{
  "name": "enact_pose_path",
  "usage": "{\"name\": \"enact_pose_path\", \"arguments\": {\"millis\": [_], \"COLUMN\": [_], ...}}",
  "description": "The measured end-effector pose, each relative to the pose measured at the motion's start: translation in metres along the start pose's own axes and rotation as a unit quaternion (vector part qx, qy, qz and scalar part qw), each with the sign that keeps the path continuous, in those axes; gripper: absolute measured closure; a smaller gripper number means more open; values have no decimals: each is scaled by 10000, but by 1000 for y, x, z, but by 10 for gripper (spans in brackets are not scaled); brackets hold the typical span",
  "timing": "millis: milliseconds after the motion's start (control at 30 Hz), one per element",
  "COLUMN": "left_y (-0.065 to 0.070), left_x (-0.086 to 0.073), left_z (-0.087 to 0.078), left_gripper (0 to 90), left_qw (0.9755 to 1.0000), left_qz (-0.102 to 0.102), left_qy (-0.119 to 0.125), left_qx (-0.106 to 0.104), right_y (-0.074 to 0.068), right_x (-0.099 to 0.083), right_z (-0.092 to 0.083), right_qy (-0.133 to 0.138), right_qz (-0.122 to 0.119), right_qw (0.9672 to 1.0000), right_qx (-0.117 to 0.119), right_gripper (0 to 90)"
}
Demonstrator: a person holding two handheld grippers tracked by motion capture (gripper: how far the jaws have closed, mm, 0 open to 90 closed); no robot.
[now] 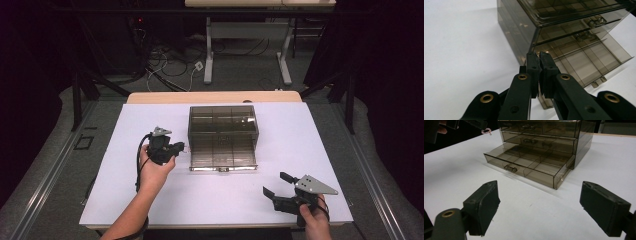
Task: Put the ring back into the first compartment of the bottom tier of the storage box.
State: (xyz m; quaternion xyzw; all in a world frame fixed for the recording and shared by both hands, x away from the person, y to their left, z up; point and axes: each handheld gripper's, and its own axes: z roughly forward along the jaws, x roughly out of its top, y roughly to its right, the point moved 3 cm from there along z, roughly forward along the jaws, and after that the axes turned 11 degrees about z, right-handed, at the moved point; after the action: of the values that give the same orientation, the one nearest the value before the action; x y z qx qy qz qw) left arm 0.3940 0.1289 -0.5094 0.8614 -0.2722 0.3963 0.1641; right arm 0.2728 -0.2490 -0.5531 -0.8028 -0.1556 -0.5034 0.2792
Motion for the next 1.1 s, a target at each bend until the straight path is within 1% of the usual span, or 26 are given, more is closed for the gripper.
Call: {"name": "enact_pose_path", "arguments": {"millis": [67, 100, 133, 167, 200, 233, 267, 567, 600, 667, 733, 767, 800, 900, 933, 967, 1033, 1067, 1100], "left_y": [3, 5, 7, 8, 9, 11, 12, 22, 23, 25, 26, 27, 28, 29, 30, 29, 30, 30, 31], "left_x": [1, 1, 2, 2, 3, 3, 3, 7, 7, 8, 8, 8, 8, 7, 7, 6, 5, 5, 4], "left_z": [1, 1, 2, 2, 2, 3, 3, 5, 6, 7, 8, 7, 9, 11, 12, 12, 13, 14, 15], "left_gripper": [870, 870, 870, 870, 870, 870, 870, 870, 870, 870, 870, 870, 870, 870, 870, 870, 870, 870, 870], "left_qw": [10000, 10000, 9999, 9999, 9999, 9999, 9998, 9994, 9994, 9993, 9993, 9992, 9993, 9993, 9993, 9993, 9993, 9993, 9993], "left_qz": [37, 66, 57, 78, 108, 90, 111, 191, 205, 178, 215, 224, 198, 204, 167, 225, 216, 218, 191], "left_qy": [11, 8, 31, 28, 29, 43, 15, 24, 65, 63, 81, 11, 75, 81, 90, 59, 50, 20, 39], "left_qx": [-39, -55, -79, -85, -117, -127, -187, -300, -279, -308, -303, -330, -323, -303, -324, -309, -304, -317, -317], "right_y": [0, 0, 0, 0, 0, 0, 0, 0, 0, 0, -1, 0, 0, -1, -1, 0, 0, 0, 0], "right_x": [0, 0, 0, 0, 0, 0, 0, 1, 1, 1, 1, 1, 1, 1, 1, 1, 1, 1, 1], "right_z": [0, 0, -1, 0, 0, 0, 0, -1, -1, -1, -1, -1, -1, -1, -1, -1, -1, -1, -1], "right_qy": [-5, -55, -47, 23, 36, 39, 36, 73, 73, 69, 52, 74, 70, 66, 52, 67, 55, 58, 60], "right_qz": [-6, -19, -26, -14, -18, 13, 38, -8, 16, 36, 34, 0, 1, 24, 33, 20, 1, 5, 32], "right_qw": [10000, 10000, 10000, 10000, 10000, 10000, 10000, 10000, 10000, 10000, 10000, 10000, 10000, 10000, 10000, 10000, 10000, 10000, 10000], "right_qx": [-1, -11, -2, -1, -12, -8, -16, 5, 5, 1, -8, 1, 2, 2, -9, -8, -3, 9, 8], "right_gripper": [151, 151, 150, 150, 150, 150, 151, 150, 150, 150, 151, 150, 150, 151, 150, 150, 150, 150, 150]}}
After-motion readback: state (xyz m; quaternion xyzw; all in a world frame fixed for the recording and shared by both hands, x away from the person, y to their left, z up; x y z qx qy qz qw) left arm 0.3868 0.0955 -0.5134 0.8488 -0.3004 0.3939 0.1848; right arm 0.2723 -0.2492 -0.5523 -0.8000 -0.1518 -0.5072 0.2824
